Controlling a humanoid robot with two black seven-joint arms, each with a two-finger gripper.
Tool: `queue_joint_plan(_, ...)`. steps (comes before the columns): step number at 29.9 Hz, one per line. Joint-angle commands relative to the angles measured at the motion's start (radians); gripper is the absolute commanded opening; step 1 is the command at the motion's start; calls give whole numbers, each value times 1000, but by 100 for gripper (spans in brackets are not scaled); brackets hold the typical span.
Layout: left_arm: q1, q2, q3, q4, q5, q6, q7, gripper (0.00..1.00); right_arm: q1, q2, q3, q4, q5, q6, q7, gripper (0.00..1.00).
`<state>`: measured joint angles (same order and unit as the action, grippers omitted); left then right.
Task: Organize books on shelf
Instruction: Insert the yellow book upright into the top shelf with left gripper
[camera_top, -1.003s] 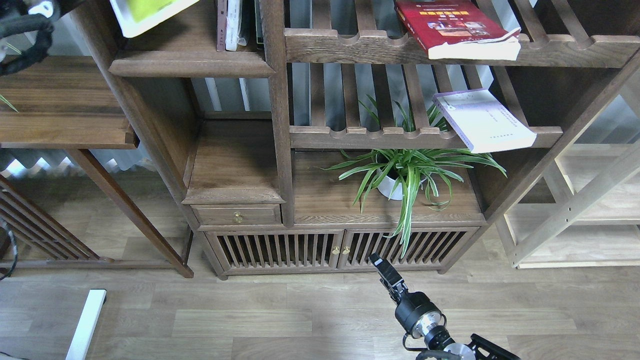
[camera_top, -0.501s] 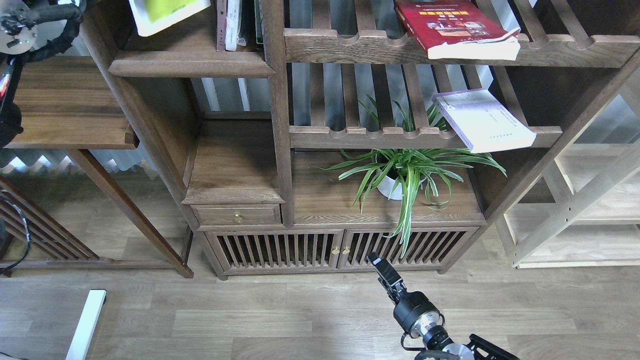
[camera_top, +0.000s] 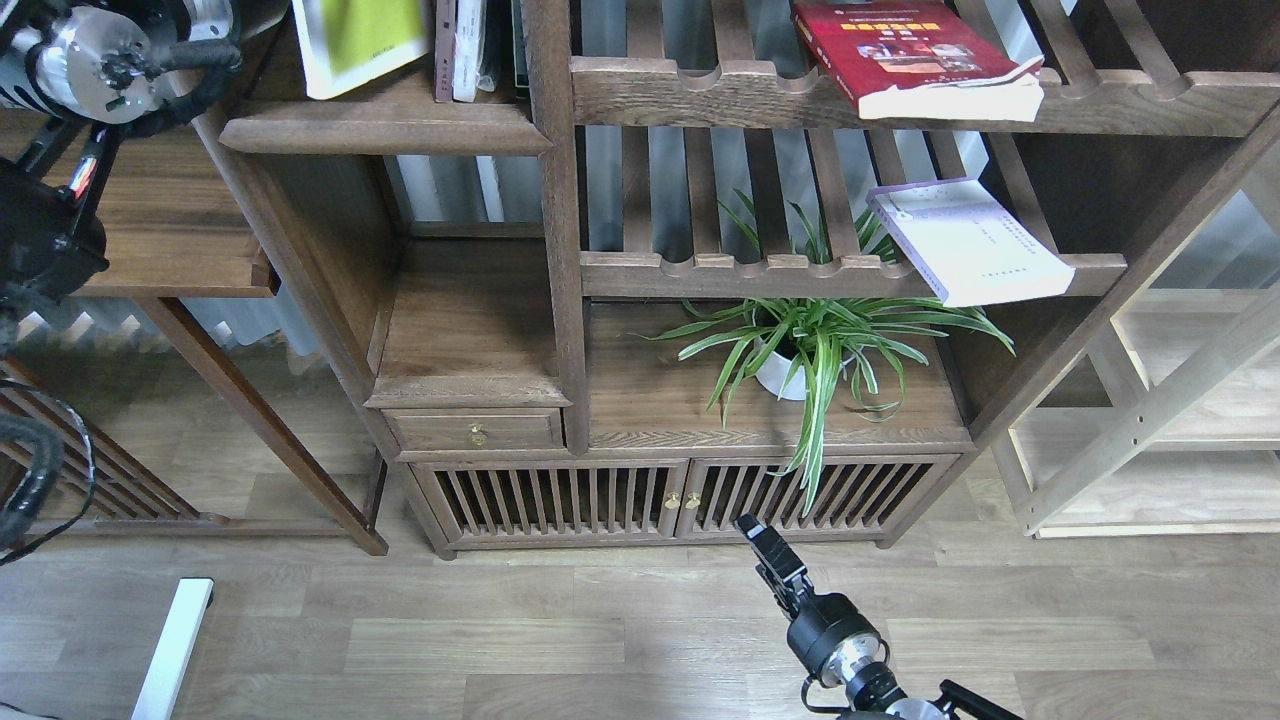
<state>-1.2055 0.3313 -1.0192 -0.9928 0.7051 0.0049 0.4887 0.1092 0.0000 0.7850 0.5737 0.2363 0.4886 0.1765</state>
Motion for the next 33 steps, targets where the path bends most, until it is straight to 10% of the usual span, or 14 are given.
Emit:
queue_joint_plan(1, 0, 6, 4, 0, 1, 0, 0, 3, -2, 0, 0, 23, 0, 0, 0, 99)
queue_joint_plan(33, -43, -60, 14, 157, -4, 38, 0, 4, -25, 0, 0, 29, 1, 0, 0, 99)
